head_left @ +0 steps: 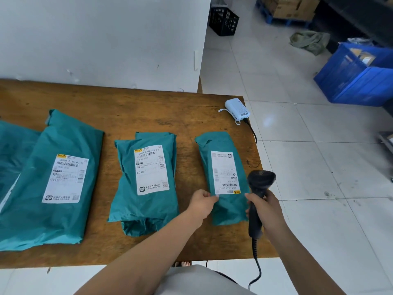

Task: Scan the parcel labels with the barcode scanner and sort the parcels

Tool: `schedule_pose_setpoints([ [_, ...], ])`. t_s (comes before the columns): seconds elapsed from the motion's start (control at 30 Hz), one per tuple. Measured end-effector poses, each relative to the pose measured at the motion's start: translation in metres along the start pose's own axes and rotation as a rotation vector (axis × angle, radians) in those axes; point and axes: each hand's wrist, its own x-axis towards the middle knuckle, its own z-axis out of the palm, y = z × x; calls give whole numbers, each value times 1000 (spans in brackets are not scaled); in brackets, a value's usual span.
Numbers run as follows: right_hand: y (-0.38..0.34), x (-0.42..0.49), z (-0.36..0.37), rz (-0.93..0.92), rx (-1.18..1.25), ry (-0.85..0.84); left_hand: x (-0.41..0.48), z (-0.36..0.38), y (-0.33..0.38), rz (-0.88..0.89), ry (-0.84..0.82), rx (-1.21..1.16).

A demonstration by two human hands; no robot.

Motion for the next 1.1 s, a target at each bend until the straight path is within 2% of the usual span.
schedule_pose_setpoints([
  [0.1, 11, 18, 0, -49, -74, 31, -8, -3, 7, 174, 64, 141],
  [0.2, 24, 33, 1, -169, -293, 62, -28, -16, 34, 398, 97, 349],
  [0.3, 31, 43, 6, -211, -494, 111, -50, -46, 80, 631, 168, 445],
  [0.37, 35, 49, 13, -212, -600, 102, -62, -78, 112, 699, 100, 464],
  [0.43, 40, 54, 20, -223, -660, 81, -74, -115, 137, 703, -61, 507],
  [0.5, 42, 57, 26, -239, -707, 78, -81, -147, 154, 686, -153, 590],
  [0.63, 44, 64, 34, -184, -656, 72, -80, -181, 177, 653, -190, 822],
  [0.73, 26, 69, 36, -97, -666, 180, -80, -191, 188, 602, -195, 1008],
  [0.83, -14, 57, 38, -251, -412, 279, -80, -191, 200, 549, -229, 1171],
  [0.9, -48, 35, 41, -407, -202, 133, -82, -185, 209, 508, -265, 1247],
  [0.93, -66, 22, 45, -464, -202, -16, -83, -182, 214, 493, -282, 1285],
  [1.03, -114, -16, 58, -549, -582, -501, -86, -174, 228, 500, -372, 1330],
  [1.1, -134, -35, 66, -567, -783, -695, -89, -169, 234, 523, -408, 1303],
])
